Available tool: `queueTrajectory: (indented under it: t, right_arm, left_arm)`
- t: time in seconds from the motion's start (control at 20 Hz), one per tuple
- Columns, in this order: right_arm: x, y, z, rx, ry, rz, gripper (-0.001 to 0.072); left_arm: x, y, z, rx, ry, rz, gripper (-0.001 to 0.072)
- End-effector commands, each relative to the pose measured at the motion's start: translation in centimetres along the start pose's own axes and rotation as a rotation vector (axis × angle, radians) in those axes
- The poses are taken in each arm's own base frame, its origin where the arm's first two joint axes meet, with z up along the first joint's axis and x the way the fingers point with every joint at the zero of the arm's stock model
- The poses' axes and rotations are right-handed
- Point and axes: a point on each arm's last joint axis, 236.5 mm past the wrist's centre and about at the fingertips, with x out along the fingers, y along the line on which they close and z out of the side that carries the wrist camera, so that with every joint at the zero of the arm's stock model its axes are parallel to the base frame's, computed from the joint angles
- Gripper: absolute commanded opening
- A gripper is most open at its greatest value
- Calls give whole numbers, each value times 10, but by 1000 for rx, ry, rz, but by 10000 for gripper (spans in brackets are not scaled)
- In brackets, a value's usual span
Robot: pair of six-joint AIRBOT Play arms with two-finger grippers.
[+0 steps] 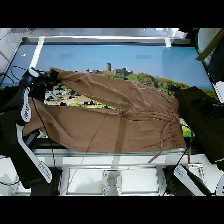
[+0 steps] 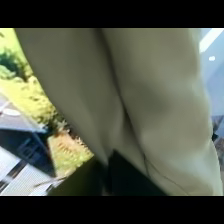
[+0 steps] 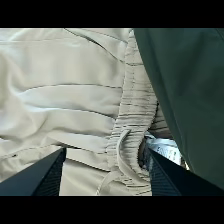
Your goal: Fold the clothes and pants, and hang the long-sleeved shirts on hangers.
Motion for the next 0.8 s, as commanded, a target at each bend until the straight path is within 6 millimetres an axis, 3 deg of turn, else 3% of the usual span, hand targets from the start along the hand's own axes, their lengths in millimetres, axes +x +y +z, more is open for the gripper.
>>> queueTrajectory:
  t: [0.0,0.15,0.25,0.45,0.55,0.75]
  right_arm:
    - [0,0,0,0,-1,0,553]
    - [0,-1,3,0,-10,-5,552]
    - [0,-3,5,0,-23,-13,553]
    - [0,-3,6,-2,-25,-15,552]
    - [0,-4,6,-4,-26,-15,553]
    - [0,-3,5,-4,-20,-12,552]
  left_arm:
    - [-1,-14,1,86,-29,-25,10]
    - [-25,-29,-1,177,-15,-36,10]
    - [-55,-29,-4,322,3,26,10]
    - [-132,26,1,561,39,414,10]
    - [-159,56,4,616,68,605,10]
    - [-151,91,-29,613,201,695,10]
